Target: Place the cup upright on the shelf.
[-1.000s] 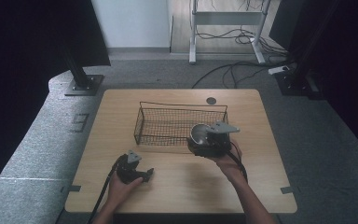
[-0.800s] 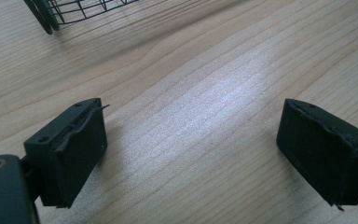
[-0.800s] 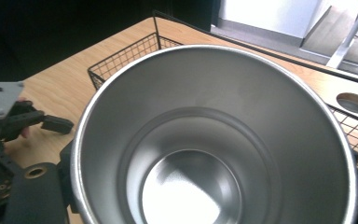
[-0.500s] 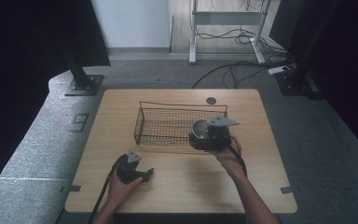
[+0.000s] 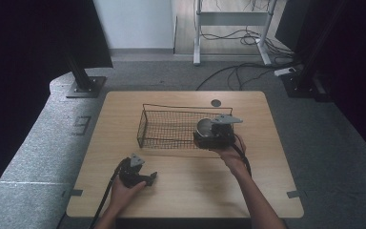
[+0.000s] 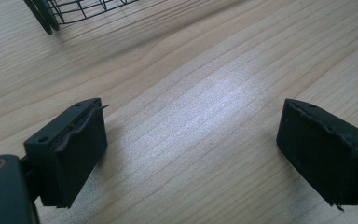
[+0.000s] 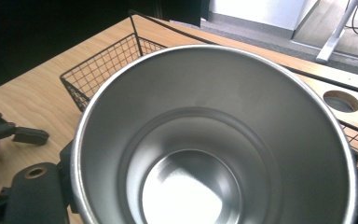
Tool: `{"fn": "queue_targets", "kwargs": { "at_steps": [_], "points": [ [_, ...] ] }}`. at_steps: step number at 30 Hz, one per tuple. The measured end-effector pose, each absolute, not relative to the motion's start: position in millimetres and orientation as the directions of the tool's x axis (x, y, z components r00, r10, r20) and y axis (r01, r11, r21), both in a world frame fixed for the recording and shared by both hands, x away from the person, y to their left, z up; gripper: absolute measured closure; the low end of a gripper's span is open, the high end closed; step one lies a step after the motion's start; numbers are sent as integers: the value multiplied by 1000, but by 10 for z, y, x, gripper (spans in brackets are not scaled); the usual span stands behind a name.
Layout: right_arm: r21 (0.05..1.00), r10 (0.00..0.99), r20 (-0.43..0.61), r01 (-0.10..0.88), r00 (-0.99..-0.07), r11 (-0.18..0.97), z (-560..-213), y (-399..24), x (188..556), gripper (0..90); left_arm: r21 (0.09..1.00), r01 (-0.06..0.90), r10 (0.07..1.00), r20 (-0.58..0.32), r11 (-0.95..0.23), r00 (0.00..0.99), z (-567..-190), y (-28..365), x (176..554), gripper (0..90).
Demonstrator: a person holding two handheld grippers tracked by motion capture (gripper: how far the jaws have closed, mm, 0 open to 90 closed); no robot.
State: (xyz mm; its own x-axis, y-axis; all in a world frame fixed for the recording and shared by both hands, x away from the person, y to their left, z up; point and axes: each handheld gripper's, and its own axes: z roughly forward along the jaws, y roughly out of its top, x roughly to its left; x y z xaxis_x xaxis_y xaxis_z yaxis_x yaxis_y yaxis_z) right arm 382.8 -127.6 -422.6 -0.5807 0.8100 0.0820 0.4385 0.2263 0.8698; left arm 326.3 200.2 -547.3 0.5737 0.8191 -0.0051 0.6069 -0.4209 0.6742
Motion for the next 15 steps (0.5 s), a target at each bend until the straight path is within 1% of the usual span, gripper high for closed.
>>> {"fn": "queue_targets", "kwargs": {
  "at_steps": [15],
  "points": [
    [864, 825, 79, 451, -560, 223, -4215, -1285, 4007, 181, 674, 607, 818, -5, -422, 575, -5474, 2001, 3264, 82]
  ]
}}
